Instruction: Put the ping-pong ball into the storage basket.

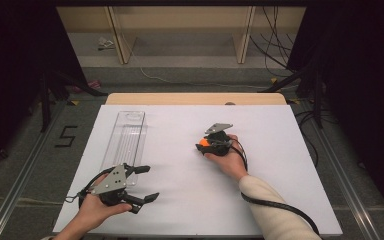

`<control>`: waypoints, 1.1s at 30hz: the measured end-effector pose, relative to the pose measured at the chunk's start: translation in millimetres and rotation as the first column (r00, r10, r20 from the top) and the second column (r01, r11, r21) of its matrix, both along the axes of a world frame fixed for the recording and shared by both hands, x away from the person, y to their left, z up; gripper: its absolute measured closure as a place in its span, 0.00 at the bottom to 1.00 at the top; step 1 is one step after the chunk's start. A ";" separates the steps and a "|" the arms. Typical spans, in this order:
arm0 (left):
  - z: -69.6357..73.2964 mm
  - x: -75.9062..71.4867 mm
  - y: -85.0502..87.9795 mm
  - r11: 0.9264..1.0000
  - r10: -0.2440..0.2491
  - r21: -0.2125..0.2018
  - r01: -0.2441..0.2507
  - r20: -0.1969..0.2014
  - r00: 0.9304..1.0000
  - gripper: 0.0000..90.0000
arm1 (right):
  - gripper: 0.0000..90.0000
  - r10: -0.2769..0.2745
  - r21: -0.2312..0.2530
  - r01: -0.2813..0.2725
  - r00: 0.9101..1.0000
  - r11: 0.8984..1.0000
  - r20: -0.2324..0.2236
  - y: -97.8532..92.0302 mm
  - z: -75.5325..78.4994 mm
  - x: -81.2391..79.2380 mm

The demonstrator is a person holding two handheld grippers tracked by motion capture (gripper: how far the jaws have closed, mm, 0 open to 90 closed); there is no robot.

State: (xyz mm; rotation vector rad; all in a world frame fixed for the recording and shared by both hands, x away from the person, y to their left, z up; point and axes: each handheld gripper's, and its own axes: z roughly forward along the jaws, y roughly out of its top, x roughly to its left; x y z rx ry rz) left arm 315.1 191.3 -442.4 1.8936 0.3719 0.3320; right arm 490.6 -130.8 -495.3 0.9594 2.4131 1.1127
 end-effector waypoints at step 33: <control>0.0 -0.2 -0.2 1.000 0.001 0.005 -0.001 0.005 1.000 0.18 | 0.57 0.004 0.034 -0.005 0.999 0.999 0.036 2.4 13.9 -4.2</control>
